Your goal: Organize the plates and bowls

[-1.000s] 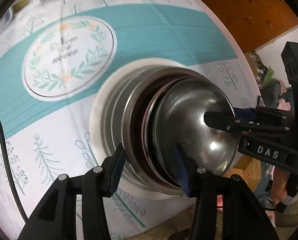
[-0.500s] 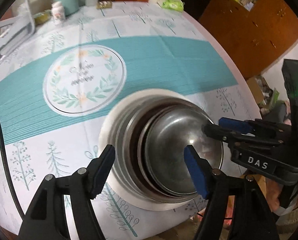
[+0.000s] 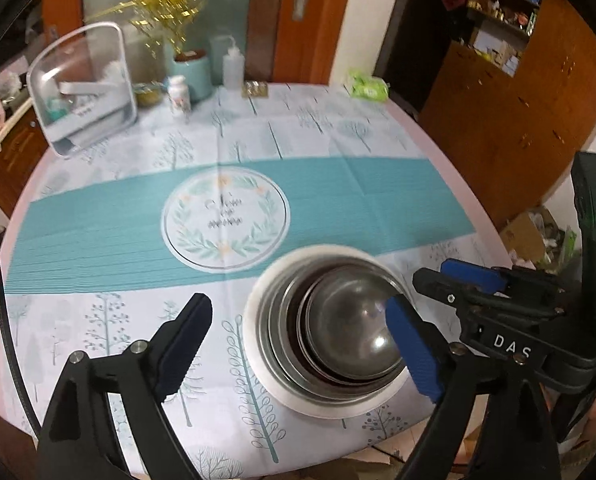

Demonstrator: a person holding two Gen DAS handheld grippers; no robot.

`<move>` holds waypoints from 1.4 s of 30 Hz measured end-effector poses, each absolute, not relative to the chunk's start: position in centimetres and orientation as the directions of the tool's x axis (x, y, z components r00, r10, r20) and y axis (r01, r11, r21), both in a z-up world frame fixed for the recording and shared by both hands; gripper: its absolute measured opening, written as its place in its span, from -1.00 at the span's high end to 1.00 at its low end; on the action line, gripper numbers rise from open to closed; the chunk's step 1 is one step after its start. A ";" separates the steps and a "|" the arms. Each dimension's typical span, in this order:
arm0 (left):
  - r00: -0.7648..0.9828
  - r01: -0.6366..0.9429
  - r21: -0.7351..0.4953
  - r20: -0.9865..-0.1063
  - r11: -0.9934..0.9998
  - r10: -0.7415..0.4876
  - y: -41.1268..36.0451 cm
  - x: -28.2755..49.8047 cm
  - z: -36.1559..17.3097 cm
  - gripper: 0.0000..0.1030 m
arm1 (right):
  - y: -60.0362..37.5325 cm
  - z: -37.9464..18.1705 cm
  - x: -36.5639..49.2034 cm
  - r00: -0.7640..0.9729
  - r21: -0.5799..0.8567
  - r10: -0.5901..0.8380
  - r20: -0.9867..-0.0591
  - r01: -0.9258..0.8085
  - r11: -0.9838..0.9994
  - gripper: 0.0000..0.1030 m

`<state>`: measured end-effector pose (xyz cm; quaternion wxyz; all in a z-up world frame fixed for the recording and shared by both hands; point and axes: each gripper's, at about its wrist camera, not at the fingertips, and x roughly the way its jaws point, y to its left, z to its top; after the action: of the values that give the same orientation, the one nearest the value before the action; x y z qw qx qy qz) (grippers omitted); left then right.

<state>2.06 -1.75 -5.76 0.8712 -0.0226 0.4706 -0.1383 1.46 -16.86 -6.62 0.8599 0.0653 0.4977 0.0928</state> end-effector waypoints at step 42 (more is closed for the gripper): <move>0.647 -0.036 -0.037 -0.763 0.999 -0.005 -1.8 -2.1 -1.2 -0.73 | -17.0 0.5 -4.3 0.666 0.082 0.114 -0.737 -0.079 0.993 -0.06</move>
<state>-2.09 -1.83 -1.17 0.9070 -0.0246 0.4203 0.0085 -4.34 -16.97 0.51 0.9125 0.0216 0.4052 0.0528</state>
